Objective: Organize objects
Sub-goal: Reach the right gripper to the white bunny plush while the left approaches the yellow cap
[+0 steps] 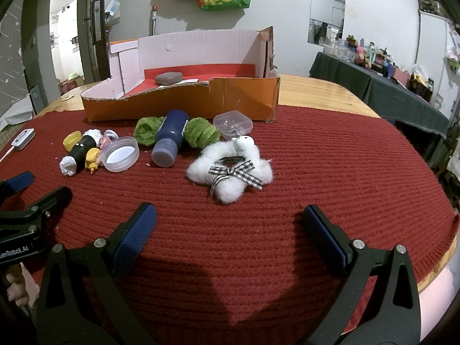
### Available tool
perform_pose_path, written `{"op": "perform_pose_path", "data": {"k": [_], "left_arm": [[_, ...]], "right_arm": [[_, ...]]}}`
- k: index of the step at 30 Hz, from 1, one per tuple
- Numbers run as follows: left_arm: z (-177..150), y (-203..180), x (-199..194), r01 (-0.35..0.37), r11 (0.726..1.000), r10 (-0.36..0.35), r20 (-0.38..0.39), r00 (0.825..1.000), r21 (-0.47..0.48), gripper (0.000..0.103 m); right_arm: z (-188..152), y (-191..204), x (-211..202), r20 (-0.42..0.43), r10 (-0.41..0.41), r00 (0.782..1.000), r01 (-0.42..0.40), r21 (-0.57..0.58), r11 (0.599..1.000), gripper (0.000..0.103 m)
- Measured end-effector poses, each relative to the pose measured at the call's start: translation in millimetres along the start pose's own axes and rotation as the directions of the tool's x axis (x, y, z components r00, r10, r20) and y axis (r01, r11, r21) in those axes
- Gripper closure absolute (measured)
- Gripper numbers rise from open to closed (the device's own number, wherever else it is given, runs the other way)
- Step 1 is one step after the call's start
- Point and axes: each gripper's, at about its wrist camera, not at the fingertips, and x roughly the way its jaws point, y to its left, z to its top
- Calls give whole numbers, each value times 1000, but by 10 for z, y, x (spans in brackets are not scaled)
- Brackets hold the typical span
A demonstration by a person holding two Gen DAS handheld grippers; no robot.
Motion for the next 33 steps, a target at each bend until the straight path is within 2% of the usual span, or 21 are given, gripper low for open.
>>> {"op": "perform_pose_path", "data": {"k": [6,12,18,22,26,30,33], "left_arm": [[120,95,-64,-3,1000,3,6,1000,6,0],[339,262,91,50,999,-51,-68,996,-7,0],[506,446,250,127,992,-122,-159,980,22,0],[570,482,273,174,984,-164,-186,969,41,2],[681,553,204,222,973,-209,-178,961,59,2],[753,564,273,223,967,-198,-188,962,122,2],[760,564,442,247,959,-210,-236,949,141,11]], "right_arm": [[74,-38,-85,14,5,1000,-5,-7,1000,0],[307,-78,43,-17,8,1000,-8,-16,1000,0],[436,-117,263,-102,3,995,-12,-87,996,0],[474,-123,347,-159,57,986,-73,-101,992,0],[497,-108,393,-194,89,977,-109,-96,989,0],[519,-80,439,-214,107,971,-130,-96,987,0],[540,-80,465,-226,110,968,-135,-98,986,0]]}}
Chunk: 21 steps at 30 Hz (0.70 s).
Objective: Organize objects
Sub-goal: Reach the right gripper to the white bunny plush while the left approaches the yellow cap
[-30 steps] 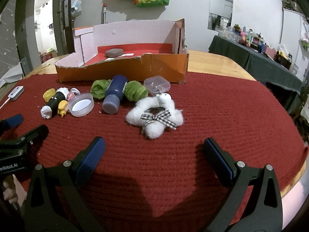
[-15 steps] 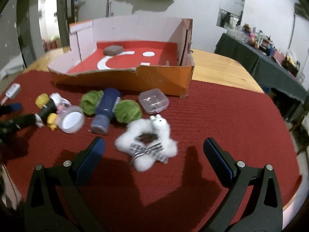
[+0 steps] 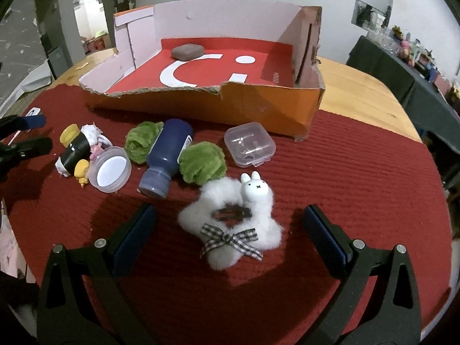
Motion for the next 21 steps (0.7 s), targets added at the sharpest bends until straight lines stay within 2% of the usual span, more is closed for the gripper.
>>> {"op": "perform_pose_path", "data": {"k": [3,7,11,13,17,20,21], "left_arm": [[5,22,129,29,1000,-28,-39,999,9,15],[3,-63,161,20,997,-18,-25,1000,72,15],[-9,-114,179,10,994,-10,-1,1000,110,19],[-2,-132,176,23,992,-25,10,1000,120,27],[-21,-161,164,32,991,-36,28,999,129,33],[-28,-170,146,39,991,-44,38,998,124,45],[-29,-170,139,42,992,-47,39,998,120,52]], "right_arm": [[18,-6,12,-6,5,1000,-5,-18,1000,0],[-3,3,1,2,10,1000,-10,-35,999,1],[-19,5,-2,12,36,999,-36,-37,999,8],[-26,20,-12,17,42,999,-42,-47,998,11],[-39,45,-33,27,60,998,-58,-60,997,21],[-51,41,-54,34,68,997,-66,-61,996,30],[-55,41,-63,37,73,997,-70,-62,996,32]]}}
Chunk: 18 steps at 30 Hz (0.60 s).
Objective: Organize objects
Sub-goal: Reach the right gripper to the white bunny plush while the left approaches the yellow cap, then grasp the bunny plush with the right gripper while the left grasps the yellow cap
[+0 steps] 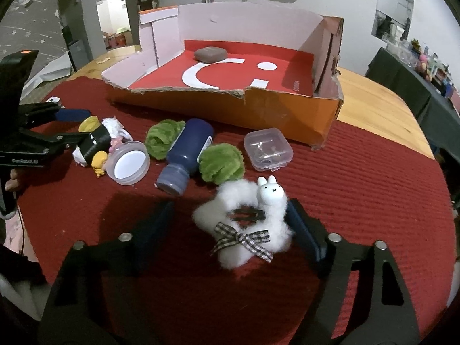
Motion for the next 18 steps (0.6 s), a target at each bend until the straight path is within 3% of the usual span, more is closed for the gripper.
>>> {"op": "perform_pose_path", "data": {"k": [2,3,10,18], "left_arm": [[5,19,-11,9,1000,-9,1,1000,-19,64],[7,31,-15,16,999,-16,-1,1000,-29,72],[-10,19,-109,33,998,-33,-3,999,-61,72],[36,-82,-422,26,999,-23,61,998,-44,72]], "right_arm": [[-7,-19,-30,12,5,1000,-5,12,1000,49],[-14,-36,-37,14,13,1000,-13,23,1000,49],[9,-4,-172,27,28,999,-29,17,999,50],[170,5,-441,90,32,995,-33,9,999,50]]}}
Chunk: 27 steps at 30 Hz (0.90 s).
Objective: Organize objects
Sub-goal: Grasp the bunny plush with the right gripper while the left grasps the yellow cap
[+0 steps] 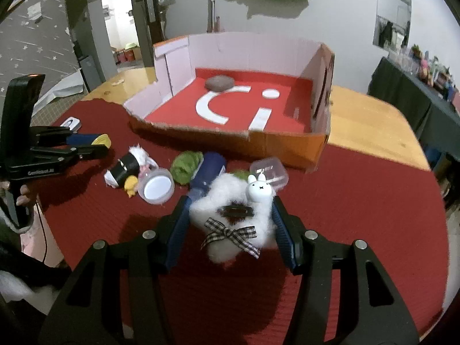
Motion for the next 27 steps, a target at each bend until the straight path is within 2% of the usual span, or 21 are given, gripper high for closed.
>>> {"op": "perform_pose_path", "data": {"k": [9,16,21,27], "left_arm": [[225,-48,-193,-8,1000,7,45,999,18,72],[650,-41,-129,0,999,-2,52,999,52,72],[873,-35,100,8,996,-7,-4,1000,92,72],[1002,-27,464,41,992,-28,-106,994,117,72]], "right_arm": [[261,-70,-136,48,-19,999,18,28,999,50],[640,-184,-95,68,-20,997,20,-1,1000,50],[897,-319,188,0,-11,1000,11,-16,1000,50],[1023,-459,559,-120,13,993,-15,-17,1000,50]]}}
